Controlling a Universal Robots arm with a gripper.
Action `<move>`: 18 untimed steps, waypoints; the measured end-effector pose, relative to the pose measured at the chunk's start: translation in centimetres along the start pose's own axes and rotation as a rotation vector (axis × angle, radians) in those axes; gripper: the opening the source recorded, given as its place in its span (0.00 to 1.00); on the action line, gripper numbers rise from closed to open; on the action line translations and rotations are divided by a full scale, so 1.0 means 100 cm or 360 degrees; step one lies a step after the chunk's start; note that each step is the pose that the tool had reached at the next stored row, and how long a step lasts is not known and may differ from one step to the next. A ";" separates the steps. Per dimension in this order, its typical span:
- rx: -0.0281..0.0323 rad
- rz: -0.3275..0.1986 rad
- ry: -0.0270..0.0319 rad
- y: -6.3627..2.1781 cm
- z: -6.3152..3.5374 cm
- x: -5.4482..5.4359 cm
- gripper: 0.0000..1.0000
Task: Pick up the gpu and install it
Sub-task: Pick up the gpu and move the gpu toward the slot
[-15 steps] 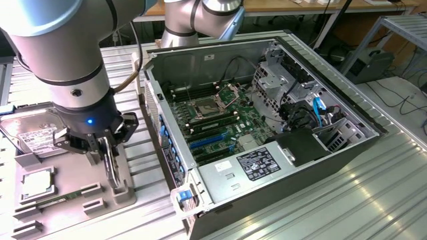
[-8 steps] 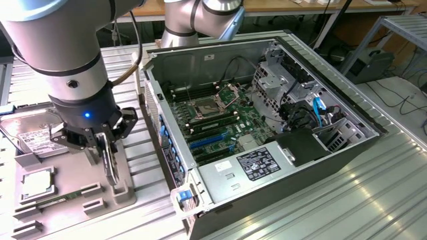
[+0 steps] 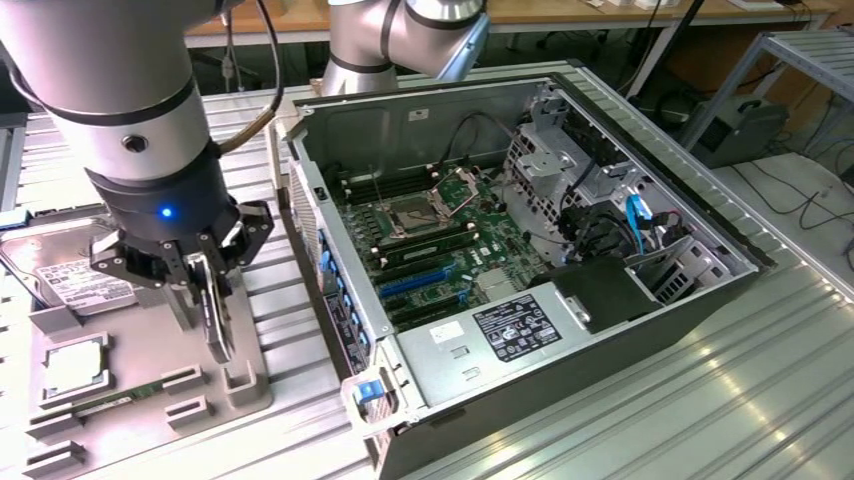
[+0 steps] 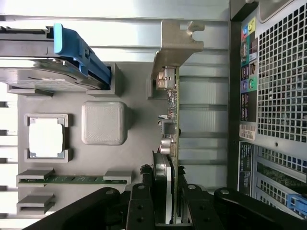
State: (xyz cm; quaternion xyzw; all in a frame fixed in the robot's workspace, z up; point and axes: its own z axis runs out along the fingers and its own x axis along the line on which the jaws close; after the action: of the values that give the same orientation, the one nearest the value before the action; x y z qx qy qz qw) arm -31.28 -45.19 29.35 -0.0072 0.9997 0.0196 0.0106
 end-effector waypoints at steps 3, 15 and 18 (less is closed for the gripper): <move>-0.00002 0.0000 -0.00002 0.0003 -0.0068 0.000 0.28; 0.00000 0.0002 0.00000 0.0014 -0.0360 -0.001 0.28; -0.00002 0.0005 -0.00003 0.0017 -0.0434 -0.001 0.28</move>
State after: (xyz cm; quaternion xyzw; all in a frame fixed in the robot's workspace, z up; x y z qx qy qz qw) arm -31.27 -45.19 33.70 -0.0057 0.9997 0.0196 0.0107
